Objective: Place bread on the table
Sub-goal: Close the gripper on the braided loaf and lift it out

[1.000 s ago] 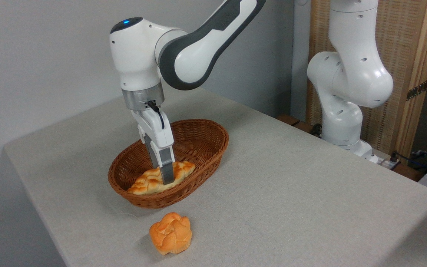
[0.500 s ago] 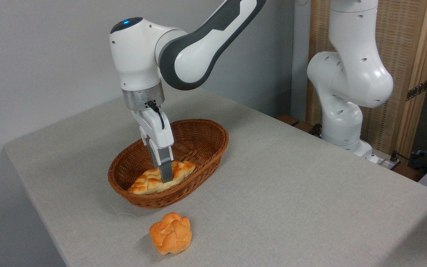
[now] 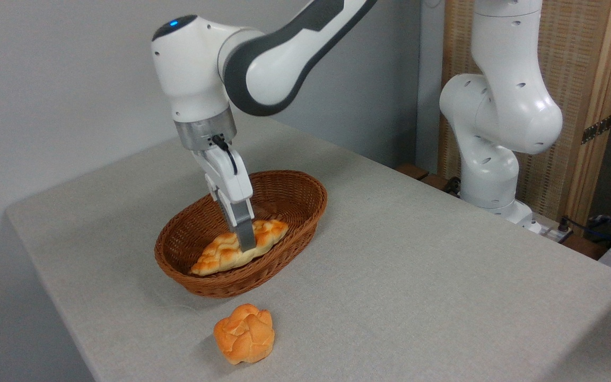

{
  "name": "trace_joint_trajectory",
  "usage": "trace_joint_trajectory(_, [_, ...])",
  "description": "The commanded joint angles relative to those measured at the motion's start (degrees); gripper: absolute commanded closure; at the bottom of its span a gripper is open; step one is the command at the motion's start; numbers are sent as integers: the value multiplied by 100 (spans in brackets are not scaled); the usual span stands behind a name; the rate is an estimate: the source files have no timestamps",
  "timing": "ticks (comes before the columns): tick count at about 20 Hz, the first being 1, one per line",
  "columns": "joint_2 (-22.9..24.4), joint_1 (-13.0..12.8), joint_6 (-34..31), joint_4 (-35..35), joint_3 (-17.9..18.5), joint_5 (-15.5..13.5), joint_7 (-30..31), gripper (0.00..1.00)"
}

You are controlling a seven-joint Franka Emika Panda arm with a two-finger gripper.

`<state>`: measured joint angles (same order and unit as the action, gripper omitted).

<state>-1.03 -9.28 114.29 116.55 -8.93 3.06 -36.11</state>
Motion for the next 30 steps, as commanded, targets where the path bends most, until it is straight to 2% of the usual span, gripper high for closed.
trace_joint_trajectory(1, [59,57,-809,-509,23,-25,-169,65])
trace_joint_trajectory(3, [59,66,-1214,-842,188,-129,-186,65])
trace_joint_trajectory(5, [59,66,-1417,-1106,399,-436,-186,64])
trace_joint_trajectory(9, [94,66,-1654,-1415,742,-376,-378,61])
trace_joint_trajectory(15, [551,-4,-2472,-1442,1796,-359,-2362,58])
trace_joint_trajectory(17, [630,-30,-2621,-1424,2017,-368,-2935,52])
trace_joint_trajectory(18, [630,-126,-2648,-1381,2044,-350,-3076,52])
trace_joint_trajectory(20, [639,-284,-2657,-1302,2035,-18,-3113,47])
trace_joint_trajectory(21, [639,-416,-2666,-1171,2044,202,-3209,37])
trace_joint_trajectory(22, [622,-487,-2657,-1082,2027,430,-3497,34])
trace_joint_trajectory(23, [604,-566,-2657,-1055,2018,537,-3717,34])
trace_joint_trajectory(30, [569,-593,-2570,-1037,2009,740,-4001,29])
